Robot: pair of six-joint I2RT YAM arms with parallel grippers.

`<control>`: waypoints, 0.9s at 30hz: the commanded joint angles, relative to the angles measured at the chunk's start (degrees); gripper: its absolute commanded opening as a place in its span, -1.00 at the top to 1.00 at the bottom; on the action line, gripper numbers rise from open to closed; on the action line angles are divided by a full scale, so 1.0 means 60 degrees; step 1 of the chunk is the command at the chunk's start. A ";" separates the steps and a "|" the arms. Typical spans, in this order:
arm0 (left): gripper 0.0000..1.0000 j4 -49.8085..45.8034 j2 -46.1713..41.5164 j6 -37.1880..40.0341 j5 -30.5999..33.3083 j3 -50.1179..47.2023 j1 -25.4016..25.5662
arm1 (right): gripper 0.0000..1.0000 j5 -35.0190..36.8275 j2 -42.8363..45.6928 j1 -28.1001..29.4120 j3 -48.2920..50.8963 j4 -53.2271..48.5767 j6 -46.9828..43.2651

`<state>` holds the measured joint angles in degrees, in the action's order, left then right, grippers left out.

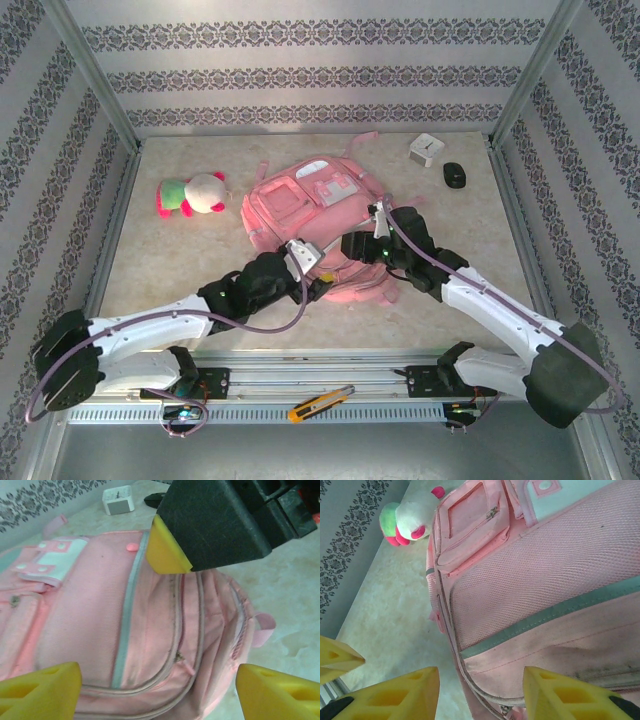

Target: Pack the student bag

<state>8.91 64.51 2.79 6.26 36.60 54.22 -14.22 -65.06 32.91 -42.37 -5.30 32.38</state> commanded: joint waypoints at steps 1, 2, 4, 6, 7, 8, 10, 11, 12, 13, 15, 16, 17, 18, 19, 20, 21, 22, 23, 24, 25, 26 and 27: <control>-0.61 -0.1130 -0.0330 0.1805 -0.0189 -0.0147 -0.0412 | 0.06 0.0021 -0.0169 0.0175 0.0052 0.0527 -0.0063; -0.63 -0.1300 -0.0301 0.2209 -0.0311 -0.0103 -0.0512 | 0.05 0.0040 -0.0202 0.0201 0.0034 0.0546 -0.0043; -0.66 -0.1480 -0.0099 0.2829 -0.0425 0.0035 -0.0625 | 0.06 0.0120 -0.0217 0.0298 0.0005 0.0547 -0.0014; -0.67 -0.1553 0.0319 0.3460 -0.0611 0.0190 -0.0657 | 0.06 0.0283 -0.0179 0.0395 -0.0002 0.0553 0.0008; -0.67 -0.1623 0.0578 0.3697 -0.0685 0.0296 -0.0672 | 0.06 0.0368 -0.0126 0.0451 0.0014 0.0569 0.0009; -0.69 -0.1740 0.0878 0.3963 -0.0707 0.0441 -0.0672 | 0.06 0.0502 -0.0064 0.0502 0.0041 0.0587 0.0007; -0.70 -0.1951 0.1397 0.4325 -0.0782 0.0848 -0.0672 | 0.06 0.0674 0.0056 0.0551 0.0099 0.0583 -0.0014; -0.70 -0.2037 0.1617 0.4525 -0.0911 0.1017 -0.0672 | 0.06 0.0726 0.0124 0.0563 0.0152 0.0568 0.0004; -0.70 -0.2164 0.1750 0.4806 -0.1294 0.1156 -0.0672 | 0.06 0.0770 0.0192 0.0565 0.0201 0.0548 0.0011; -0.70 -0.2188 0.1833 0.5143 -0.1709 0.1219 -0.0664 | 0.06 0.0823 0.0265 0.0562 0.0253 0.0517 0.0030; -0.70 -0.1705 0.1949 0.5629 -0.2105 0.1147 -0.0683 | 0.06 0.0955 0.0401 0.0555 0.0376 0.0473 0.0111; -0.71 -0.1485 0.1988 0.5819 -0.2164 0.1103 -0.0711 | 0.05 0.1004 0.0467 0.0562 0.0428 0.0453 0.0153; -0.71 -0.1316 0.2037 0.6017 -0.2268 0.1057 -0.0763 | 0.05 0.1037 0.0536 0.0562 0.0479 0.0473 0.0184; -0.72 -0.1220 0.2097 0.6204 -0.2376 0.1040 -0.0831 | 0.05 0.1063 0.0588 0.0564 0.0524 0.0473 0.0206; -0.72 -0.1135 0.2131 0.6380 -0.2514 0.1014 -0.0918 | 0.05 0.1073 0.0622 0.0566 0.0563 0.0446 0.0271; -0.72 -0.1066 0.2150 0.6493 -0.2656 0.0966 -0.0994 | 0.05 0.1067 0.0659 0.0566 0.0593 0.0444 0.0304; -0.73 -0.0992 0.2158 0.6658 -0.2823 0.0922 -0.1093 | 0.05 0.1069 0.0681 0.0554 0.0636 0.0446 0.0338; -0.73 -0.0929 0.2143 0.6794 -0.2961 0.0871 -0.1210 | 0.04 0.1079 0.0700 0.0578 0.0673 0.0444 0.0374; -0.72 -0.0953 0.2127 0.6889 -0.3111 0.0867 -0.1328 | 0.04 0.1065 0.0717 0.0580 0.0701 0.0465 0.0404; -0.71 -0.1074 0.2086 0.6991 -0.3338 0.0875 -0.1481 | 0.04 0.0984 0.0736 0.0579 0.0743 0.0516 0.0439; -0.70 -0.1198 0.2039 0.7042 -0.3598 0.0902 -0.1650 | 0.04 0.0877 0.0742 0.0594 0.0762 0.0550 0.0421; -0.69 -0.1220 0.1992 0.7075 -0.3796 0.0896 -0.1778 | 0.04 0.0835 0.0727 0.0602 0.0763 0.0545 0.0433; -0.69 -0.1221 0.1941 0.7114 -0.3989 0.0860 -0.1908 | 0.04 0.0765 0.0711 0.0623 0.0761 0.0519 0.0447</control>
<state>0.67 77.08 41.91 -12.12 41.71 44.71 -9.30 -61.58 35.90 -38.68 -3.18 34.30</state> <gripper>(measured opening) 0.848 0.479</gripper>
